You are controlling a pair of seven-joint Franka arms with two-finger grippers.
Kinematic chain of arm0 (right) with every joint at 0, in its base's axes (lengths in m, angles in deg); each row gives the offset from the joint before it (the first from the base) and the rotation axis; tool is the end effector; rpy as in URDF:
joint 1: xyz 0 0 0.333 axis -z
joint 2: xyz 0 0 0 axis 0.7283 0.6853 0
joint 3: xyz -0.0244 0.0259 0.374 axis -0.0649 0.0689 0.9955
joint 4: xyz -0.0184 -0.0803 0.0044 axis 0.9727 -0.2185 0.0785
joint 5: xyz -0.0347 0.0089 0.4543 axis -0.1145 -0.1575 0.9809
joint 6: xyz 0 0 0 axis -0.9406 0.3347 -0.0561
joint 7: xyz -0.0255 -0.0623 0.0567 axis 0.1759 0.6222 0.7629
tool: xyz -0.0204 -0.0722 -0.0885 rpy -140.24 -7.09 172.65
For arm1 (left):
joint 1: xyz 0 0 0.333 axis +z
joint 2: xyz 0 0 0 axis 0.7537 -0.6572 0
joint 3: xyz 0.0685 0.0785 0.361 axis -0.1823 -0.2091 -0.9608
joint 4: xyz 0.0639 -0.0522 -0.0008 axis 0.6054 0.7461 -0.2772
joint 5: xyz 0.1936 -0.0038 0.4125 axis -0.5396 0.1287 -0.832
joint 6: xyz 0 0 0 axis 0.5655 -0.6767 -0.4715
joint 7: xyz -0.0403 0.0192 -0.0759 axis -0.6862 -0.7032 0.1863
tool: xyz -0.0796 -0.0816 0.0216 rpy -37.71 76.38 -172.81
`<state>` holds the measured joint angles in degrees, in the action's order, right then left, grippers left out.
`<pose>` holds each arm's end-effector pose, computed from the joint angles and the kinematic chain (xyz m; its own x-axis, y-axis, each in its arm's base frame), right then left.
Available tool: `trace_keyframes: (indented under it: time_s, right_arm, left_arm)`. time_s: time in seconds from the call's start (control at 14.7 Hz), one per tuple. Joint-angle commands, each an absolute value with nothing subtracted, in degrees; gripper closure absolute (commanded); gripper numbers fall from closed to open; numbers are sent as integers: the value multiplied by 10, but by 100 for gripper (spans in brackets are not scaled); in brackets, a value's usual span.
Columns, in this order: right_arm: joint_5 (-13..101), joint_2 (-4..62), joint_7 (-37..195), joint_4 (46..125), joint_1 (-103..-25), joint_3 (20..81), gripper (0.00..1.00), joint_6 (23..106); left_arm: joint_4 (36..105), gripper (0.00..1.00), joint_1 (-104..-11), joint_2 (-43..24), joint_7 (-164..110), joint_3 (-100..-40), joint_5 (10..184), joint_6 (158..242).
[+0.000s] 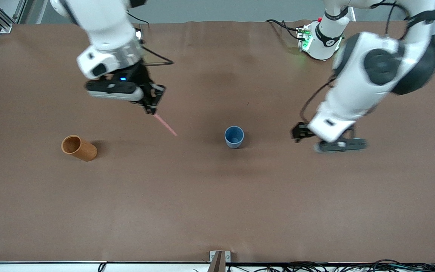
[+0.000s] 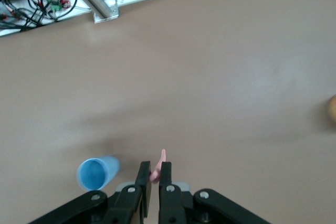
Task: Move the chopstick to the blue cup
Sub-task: 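Withdraw the left gripper while the right gripper brings the stick over the cup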
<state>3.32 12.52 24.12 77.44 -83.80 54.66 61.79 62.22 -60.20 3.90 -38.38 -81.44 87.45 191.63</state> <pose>0.5694 0.4043 0.6267 0.9466 -0.2392 0.2160 -0.2093 -0.9659 -0.1524 0.6803 -0.2112 0.5482 0.9968 0.0057 0.0793 0.0027 -0.9993 0.0384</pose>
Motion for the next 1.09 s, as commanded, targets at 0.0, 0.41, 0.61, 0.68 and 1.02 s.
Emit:
trace_keyframes:
  time_s: [0.0, 0.41, 0.61, 0.68, 1.02]
  right_arm:
    - [31, 182, 148, 730, -886, 538, 100, 650]
    - [24, 243, 55, 724, -955, 538, 100, 737]
    - [12, 249, 55, 724, -963, 537, 100, 738]
    - [3, 253, 54, 725, -964, 537, 100, 738]
    - [-6, 272, 54, 730, -983, 537, 100, 738]
  left_arm:
    - [638, 0, -532, 69, -244, -807, 890, 1886]
    - [571, 0, -508, 118, -188, -812, 885, 1758]
    - [578, 0, -508, 138, -195, -810, 892, 1727]
    - [582, 0, -508, 144, -195, -809, 893, 1725]
    - [576, 0, -605, 150, -187, -918, 890, 1720]
